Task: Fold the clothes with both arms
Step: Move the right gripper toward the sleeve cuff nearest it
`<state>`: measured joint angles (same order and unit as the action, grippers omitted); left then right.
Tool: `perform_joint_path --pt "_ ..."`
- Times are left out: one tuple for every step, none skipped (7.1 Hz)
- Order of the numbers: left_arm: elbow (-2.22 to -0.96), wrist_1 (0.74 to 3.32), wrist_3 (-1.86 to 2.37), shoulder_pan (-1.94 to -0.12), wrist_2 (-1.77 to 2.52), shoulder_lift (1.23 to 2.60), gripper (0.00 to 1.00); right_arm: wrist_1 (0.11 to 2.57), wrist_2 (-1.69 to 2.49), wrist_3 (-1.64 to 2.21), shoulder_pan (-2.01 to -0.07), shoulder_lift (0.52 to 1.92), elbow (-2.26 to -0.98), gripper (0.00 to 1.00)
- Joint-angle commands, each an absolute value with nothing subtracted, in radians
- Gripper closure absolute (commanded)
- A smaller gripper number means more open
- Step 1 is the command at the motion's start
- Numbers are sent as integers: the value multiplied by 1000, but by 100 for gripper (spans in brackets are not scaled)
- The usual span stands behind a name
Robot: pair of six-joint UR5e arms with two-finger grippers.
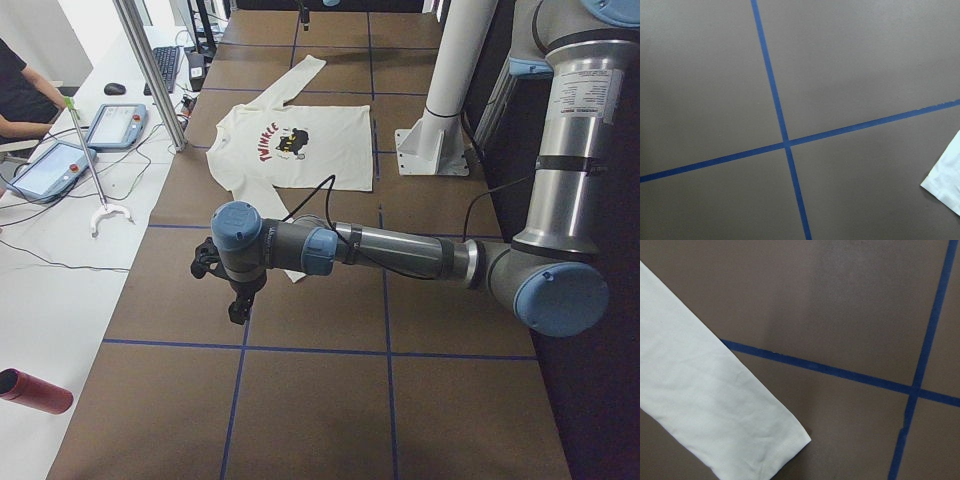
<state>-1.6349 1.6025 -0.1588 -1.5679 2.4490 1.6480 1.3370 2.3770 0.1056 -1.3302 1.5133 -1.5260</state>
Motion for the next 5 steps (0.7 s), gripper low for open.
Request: perform_joint_path --pt "-1638 1647 -152 -1562 2468 1647 0 1139 2370 321 -1212 1505 -1424 1" --pt "-1637 1666 -153 -1562 2465 1647 0 1099 2370 360 -1207 1505 -1358 10" --pt "-1635 1681 -152 -1562 2462 1647 0 1082 2370 362 -1203 1502 -1341 12" --pt "-1635 1683 -152 -1562 2462 1646 0 1081 2370 364 -1192 1500 -1324 18" --pt "-1632 1684 -153 -1562 2461 1646 0 1084 2368 364 -1186 1467 -1298 19"
